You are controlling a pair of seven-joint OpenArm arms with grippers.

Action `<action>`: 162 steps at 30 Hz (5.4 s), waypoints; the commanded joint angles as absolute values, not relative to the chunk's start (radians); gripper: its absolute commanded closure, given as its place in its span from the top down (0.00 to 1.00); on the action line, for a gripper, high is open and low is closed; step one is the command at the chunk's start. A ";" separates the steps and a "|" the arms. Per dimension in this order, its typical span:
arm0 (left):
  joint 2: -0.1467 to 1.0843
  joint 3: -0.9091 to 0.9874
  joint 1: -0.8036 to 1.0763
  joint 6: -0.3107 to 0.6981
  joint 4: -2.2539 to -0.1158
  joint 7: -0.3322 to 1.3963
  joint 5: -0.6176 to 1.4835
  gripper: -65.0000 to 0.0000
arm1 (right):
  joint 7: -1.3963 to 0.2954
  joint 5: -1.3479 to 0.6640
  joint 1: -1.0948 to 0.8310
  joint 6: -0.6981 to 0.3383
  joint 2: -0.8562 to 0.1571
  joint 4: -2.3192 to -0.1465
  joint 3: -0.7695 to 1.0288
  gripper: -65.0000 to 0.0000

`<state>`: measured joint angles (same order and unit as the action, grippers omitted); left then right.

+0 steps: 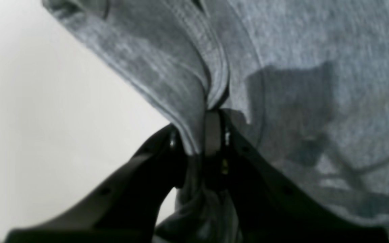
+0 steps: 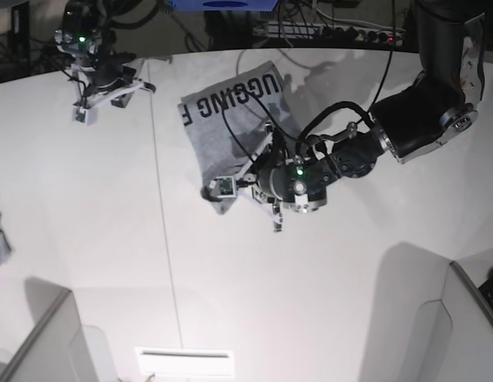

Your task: Fold the T-shirt properly

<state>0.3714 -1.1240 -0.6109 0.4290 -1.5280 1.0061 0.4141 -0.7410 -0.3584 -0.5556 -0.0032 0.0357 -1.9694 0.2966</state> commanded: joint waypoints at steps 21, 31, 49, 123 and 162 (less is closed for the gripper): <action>0.271 -1.115 -0.530 0.665 -1.581 0.831 -0.001 0.00 | -0.728 -0.355 -0.567 -0.007 0.033 -1.983 0.298 0.00; 0.280 -1.115 -0.522 0.665 -1.575 0.837 0.001 0.00 | -0.728 -0.355 -0.565 -0.007 0.033 -1.983 0.300 0.00; 0.286 -1.007 -0.479 0.667 -1.578 0.839 -0.010 0.00 | -0.728 -0.355 -0.559 -0.007 0.033 -1.985 0.298 0.00; 0.222 -0.050 0.659 0.024 -1.811 -0.591 -0.690 0.00 | 0.441 -0.071 -0.625 -0.512 0.004 -1.709 0.687 0.00; 0.127 -0.045 0.578 -0.309 -0.148 -1.155 -0.743 0.00 | 0.565 -0.271 -0.670 -0.507 -0.282 -0.354 0.005 0.00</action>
<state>0.1223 -0.0463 0.5499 -0.3077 -0.1555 -1.1374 -0.7319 0.5522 -0.2653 -0.6525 -0.5022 -0.2691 -0.3573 0.0067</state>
